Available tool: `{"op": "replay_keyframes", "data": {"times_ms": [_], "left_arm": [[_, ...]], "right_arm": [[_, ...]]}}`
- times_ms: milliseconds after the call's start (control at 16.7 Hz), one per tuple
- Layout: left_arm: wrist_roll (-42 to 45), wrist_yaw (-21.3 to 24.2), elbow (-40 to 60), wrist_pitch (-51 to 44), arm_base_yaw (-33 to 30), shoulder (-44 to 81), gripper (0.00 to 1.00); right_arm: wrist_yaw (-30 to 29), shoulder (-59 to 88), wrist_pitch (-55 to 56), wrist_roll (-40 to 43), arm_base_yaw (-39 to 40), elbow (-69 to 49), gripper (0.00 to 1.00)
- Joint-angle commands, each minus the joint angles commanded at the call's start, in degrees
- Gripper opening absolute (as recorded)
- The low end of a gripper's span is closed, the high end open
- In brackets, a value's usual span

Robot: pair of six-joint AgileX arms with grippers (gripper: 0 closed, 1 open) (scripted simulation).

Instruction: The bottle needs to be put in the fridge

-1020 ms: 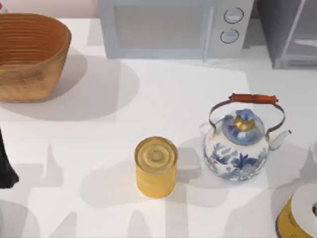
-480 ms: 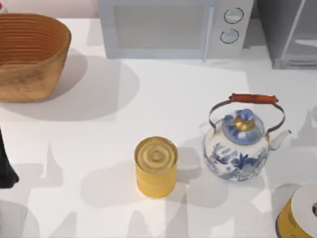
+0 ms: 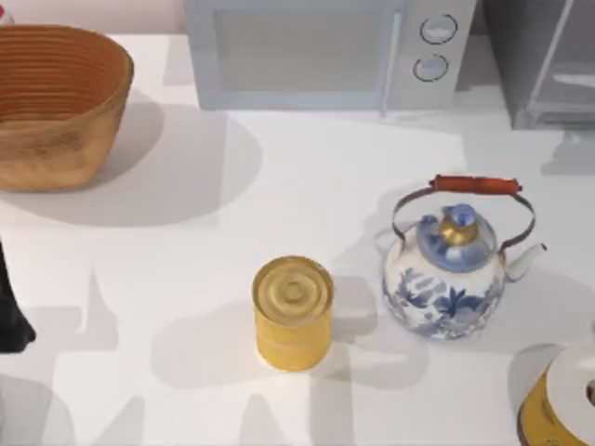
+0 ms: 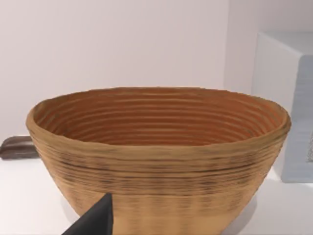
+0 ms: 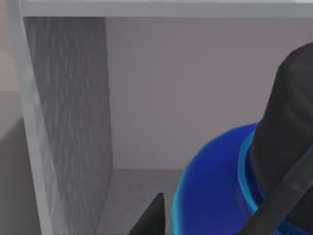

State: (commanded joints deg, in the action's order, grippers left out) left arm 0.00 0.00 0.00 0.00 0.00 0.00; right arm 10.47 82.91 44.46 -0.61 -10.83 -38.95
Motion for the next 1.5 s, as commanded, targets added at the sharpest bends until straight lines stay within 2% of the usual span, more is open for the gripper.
{"op": "replay_keyframes", "data": {"times_ms": [300,540,1080,1500], "left_arm": [[0.0,0.0,0.0,0.0,0.0,0.0,1.0],[0.0,0.0,0.0,0.0,0.0,0.0,1.0],[0.0,0.0,0.0,0.0,0.0,0.0,1.0],[0.0,0.0,0.0,0.0,0.0,0.0,1.0]], "right_arm": [[2.92,25.11,12.77,-0.14,-3.25,-11.14,0.01],[4.06,36.16,18.81,-0.12,-4.89,-16.41,0.01],[3.5,38.18,19.67,-0.21,-5.45,-17.62,0.01],[2.45,44.1,14.88,-0.38,-4.55,-28.05,0.01]]}}
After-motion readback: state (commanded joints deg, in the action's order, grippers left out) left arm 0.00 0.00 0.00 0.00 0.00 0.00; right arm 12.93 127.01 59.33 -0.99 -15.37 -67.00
